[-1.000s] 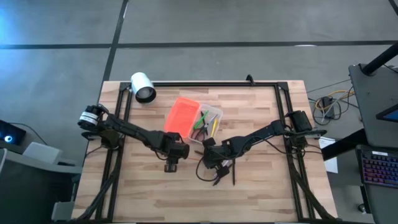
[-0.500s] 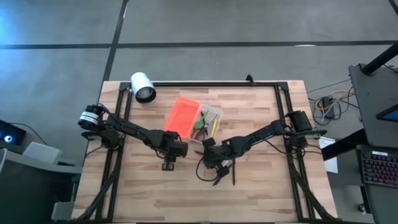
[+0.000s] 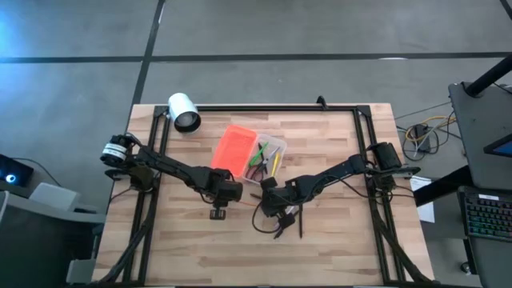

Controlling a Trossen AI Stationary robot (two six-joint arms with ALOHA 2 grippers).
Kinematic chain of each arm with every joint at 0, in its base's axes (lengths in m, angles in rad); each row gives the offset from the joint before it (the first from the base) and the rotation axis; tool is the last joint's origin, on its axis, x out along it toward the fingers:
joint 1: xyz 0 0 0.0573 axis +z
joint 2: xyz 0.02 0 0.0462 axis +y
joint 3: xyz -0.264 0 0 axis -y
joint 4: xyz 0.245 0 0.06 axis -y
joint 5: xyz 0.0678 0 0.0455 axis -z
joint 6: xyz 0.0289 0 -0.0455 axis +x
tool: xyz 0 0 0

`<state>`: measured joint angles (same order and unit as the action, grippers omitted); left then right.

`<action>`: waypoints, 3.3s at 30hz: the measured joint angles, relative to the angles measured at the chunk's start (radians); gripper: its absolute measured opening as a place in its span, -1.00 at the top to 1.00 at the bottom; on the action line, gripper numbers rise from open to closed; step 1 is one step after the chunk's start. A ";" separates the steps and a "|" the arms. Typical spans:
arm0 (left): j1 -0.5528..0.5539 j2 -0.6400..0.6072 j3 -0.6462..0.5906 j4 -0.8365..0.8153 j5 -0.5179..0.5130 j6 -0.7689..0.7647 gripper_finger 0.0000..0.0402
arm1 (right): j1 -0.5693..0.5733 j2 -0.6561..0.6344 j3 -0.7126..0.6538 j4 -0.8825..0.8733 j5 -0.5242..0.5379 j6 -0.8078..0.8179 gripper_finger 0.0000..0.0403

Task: Pick & place school supplies into a supply box
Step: Put the yellow pencil into the orange supply box, then put the black pen into the orange supply box

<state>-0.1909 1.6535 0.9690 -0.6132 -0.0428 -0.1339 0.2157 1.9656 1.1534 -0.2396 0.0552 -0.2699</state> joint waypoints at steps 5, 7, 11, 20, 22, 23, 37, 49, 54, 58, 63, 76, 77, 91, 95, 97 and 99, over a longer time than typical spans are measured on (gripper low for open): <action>-0.001 0.000 0.001 -0.003 0.023 -0.024 0.96 | -0.001 -0.006 -0.002 0.027 0.006 -0.001 0.96; 0.000 0.000 0.006 -0.009 0.022 -0.032 0.96 | 0.000 -0.018 -0.002 0.029 0.055 0.005 0.96; 0.000 -0.002 0.031 -0.057 0.015 -0.089 0.97 | 0.000 -0.062 -0.002 0.018 0.164 0.006 0.96; -0.045 -0.107 0.105 -0.113 0.016 -0.272 0.97 | 0.000 -0.303 -0.001 0.011 0.426 0.091 0.96; -0.046 -0.140 0.107 -0.107 0.003 -0.384 0.98 | 0.000 -0.362 -0.001 0.012 0.561 0.133 0.96; -0.045 -0.155 0.107 -0.095 -0.016 -0.450 0.98 | 0.000 -0.392 0.000 0.006 0.634 0.160 0.96; 0.198 0.011 0.104 0.221 -0.064 -0.887 0.98 | 0.000 -0.668 -0.009 -0.190 0.891 0.511 0.96; 0.256 0.142 0.220 0.232 -0.038 -0.806 0.82 | 0.000 -0.636 -0.041 -0.356 0.834 0.654 0.96; 0.257 0.156 0.269 0.171 -0.086 -0.784 0.58 | 0.000 -0.636 -0.080 -0.361 0.753 0.660 0.96; 0.241 0.134 0.288 0.040 -0.102 -0.761 0.49 | -0.002 -0.642 -0.085 -0.407 0.666 0.645 0.96; 0.117 0.004 0.272 0.033 -0.135 -0.726 0.47 | -0.029 -0.640 -0.144 -0.441 0.287 0.484 0.96; -0.202 -0.084 0.268 -0.091 -0.331 -1.043 0.46 | -0.050 -0.451 -0.301 -0.368 0.075 0.307 0.64; -0.216 -0.084 0.268 -0.093 -0.335 -1.070 0.46 | -0.050 -0.425 -0.291 -0.368 0.075 0.295 0.57; -0.356 -0.084 0.267 -0.178 -0.414 -1.307 0.46 | -0.055 -0.212 -0.220 -0.310 0.100 0.136 0.16; -0.365 -0.084 0.267 -0.203 -0.422 -1.332 0.46 | -0.073 -0.196 -0.221 -0.308 0.077 0.162 0.37; -0.366 -0.084 0.267 -0.207 -0.423 -1.332 0.46 | -0.090 -0.189 -0.221 -0.308 0.052 0.161 0.51; -0.365 -0.084 0.267 -0.215 -0.425 -1.332 0.46 | -0.105 -0.178 -0.221 -0.310 0.029 0.167 0.65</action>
<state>-0.5564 1.5700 1.2362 -0.8277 -0.4676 -1.4658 0.1108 1.7875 0.9321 -0.5491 0.0845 -0.1033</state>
